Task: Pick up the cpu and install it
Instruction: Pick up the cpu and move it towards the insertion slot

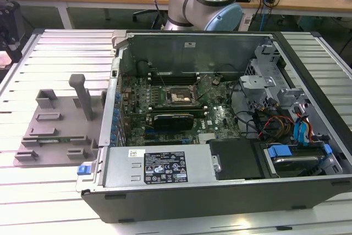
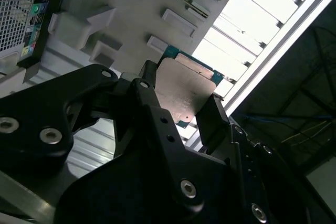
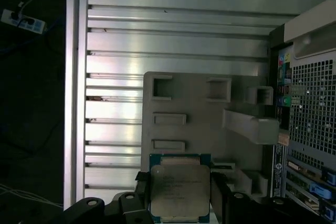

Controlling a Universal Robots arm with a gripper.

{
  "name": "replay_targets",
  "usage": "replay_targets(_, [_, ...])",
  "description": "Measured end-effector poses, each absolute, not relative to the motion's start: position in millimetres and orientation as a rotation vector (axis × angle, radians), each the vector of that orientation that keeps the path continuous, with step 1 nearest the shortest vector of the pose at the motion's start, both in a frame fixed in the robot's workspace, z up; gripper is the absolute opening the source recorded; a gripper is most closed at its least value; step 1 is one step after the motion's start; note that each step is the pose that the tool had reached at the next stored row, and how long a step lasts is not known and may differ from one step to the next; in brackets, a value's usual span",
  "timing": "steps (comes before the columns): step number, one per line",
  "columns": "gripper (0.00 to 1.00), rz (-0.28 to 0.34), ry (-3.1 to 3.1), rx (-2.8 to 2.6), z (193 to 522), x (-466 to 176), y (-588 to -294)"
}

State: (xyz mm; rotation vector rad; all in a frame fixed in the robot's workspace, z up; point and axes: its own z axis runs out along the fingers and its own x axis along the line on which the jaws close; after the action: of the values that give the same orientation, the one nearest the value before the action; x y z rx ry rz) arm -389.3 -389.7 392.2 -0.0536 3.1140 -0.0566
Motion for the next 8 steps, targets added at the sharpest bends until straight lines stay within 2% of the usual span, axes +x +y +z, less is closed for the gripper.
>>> replay_targets(8, [0.55,-0.056,3.114,-0.054,407.6,-389.3,-389.7])
